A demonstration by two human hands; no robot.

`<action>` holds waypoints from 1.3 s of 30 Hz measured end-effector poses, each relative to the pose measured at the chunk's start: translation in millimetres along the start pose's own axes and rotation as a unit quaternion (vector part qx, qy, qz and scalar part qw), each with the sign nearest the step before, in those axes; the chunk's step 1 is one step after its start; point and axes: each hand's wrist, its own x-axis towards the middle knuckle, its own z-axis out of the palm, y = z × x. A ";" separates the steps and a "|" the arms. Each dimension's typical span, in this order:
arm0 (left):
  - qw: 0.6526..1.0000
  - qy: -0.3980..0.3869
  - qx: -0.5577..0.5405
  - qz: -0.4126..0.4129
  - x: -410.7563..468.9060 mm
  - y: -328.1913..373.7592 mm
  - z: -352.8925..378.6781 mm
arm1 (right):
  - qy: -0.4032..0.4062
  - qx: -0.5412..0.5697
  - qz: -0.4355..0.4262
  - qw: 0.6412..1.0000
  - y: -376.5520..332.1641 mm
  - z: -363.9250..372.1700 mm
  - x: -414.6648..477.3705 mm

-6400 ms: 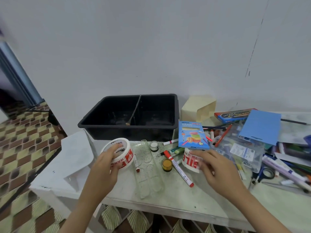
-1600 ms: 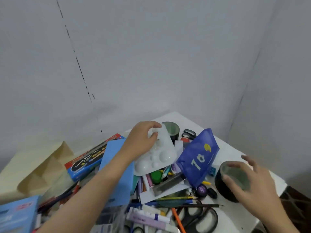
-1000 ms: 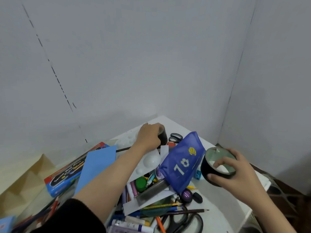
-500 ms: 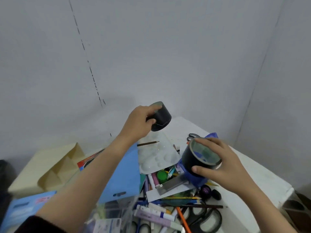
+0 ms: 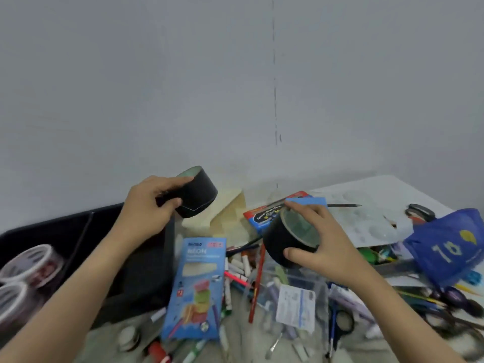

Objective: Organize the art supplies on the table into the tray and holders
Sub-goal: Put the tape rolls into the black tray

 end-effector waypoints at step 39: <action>0.942 -0.168 0.200 -0.209 -80.5 -240.5 -123.0 | -0.021 -0.111 -0.079 0.990 -129.2 178.8 37.2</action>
